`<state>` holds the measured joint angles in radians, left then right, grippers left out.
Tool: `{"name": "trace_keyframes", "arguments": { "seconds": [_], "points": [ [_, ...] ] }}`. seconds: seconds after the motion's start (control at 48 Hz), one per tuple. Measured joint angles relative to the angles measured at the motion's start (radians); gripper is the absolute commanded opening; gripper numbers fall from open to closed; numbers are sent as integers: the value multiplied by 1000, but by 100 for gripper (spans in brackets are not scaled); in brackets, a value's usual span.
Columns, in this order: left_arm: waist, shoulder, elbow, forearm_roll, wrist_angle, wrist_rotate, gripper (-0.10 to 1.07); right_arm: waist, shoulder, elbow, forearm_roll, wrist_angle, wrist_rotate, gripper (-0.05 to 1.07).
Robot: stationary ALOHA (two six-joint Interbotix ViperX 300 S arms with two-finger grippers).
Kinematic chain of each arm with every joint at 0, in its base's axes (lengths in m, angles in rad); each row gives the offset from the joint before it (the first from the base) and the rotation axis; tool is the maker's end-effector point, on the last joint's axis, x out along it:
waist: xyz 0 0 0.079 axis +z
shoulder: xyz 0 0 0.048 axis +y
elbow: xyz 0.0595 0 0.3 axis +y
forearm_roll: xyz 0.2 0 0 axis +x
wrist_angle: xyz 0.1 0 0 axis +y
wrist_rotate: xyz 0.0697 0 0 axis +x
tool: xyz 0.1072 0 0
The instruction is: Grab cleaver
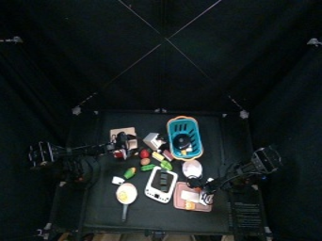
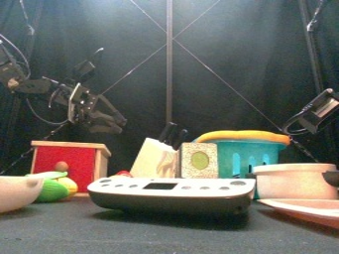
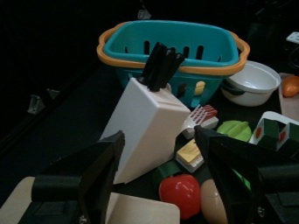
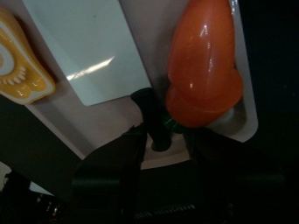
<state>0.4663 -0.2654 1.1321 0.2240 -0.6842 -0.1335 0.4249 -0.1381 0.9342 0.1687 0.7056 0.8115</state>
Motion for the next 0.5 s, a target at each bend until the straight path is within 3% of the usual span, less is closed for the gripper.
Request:
{"name": "trace_keyframes", "arguments": {
  "seconds": [0.312,0.5],
  "points": [
    [0,-2,0,0,0,2,98,11,3,-5,0,8,2,57],
    [0,-2,0,0,-2,0,97,12,-11,-28,-14,71,8,55]
  ]
}}
